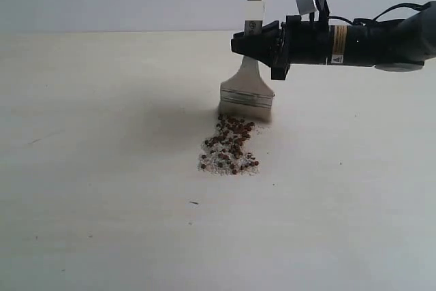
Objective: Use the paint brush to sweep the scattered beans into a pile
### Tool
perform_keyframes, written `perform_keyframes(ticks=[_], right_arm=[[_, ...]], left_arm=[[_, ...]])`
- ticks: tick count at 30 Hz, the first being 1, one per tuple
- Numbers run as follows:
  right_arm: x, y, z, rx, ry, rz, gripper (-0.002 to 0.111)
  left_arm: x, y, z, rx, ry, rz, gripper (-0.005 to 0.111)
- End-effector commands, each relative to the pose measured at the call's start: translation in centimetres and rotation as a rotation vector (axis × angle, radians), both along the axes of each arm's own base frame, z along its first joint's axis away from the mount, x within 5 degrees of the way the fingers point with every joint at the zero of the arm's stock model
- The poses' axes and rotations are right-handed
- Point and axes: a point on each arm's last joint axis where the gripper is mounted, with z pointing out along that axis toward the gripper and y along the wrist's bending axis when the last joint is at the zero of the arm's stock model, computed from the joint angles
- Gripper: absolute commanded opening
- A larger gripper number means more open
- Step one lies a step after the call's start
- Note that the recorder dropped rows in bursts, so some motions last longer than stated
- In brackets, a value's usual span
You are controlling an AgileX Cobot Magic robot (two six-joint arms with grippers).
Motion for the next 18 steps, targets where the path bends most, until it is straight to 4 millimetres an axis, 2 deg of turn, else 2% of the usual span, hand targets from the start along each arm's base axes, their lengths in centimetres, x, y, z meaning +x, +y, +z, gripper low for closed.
perform_keyframes(ticks=[1, 6, 14, 18], right_arm=[[-0.5, 0.1, -0.3, -0.03, 0.051, 0.051, 0.0], [-0.7, 0.1, -0.1, -0.039, 0.116, 0.068, 0.0], [-1.9, 3.2, 0.5, -0.051, 0.122, 0.152, 0.0], [-2.0, 3.4, 0.5, -0.045, 0.122, 0.153, 0.0]], left_arm=[[0.0, 0.0, 0.2, 0.002, -0.011, 0.001, 0.0], [0.0, 0.0, 0.2, 0.002, -0.011, 0.001, 0.0], [0.0, 0.0, 0.2, 0.002, -0.011, 0.001, 0.0], [0.0, 0.0, 0.2, 0.002, -0.011, 0.001, 0.0]])
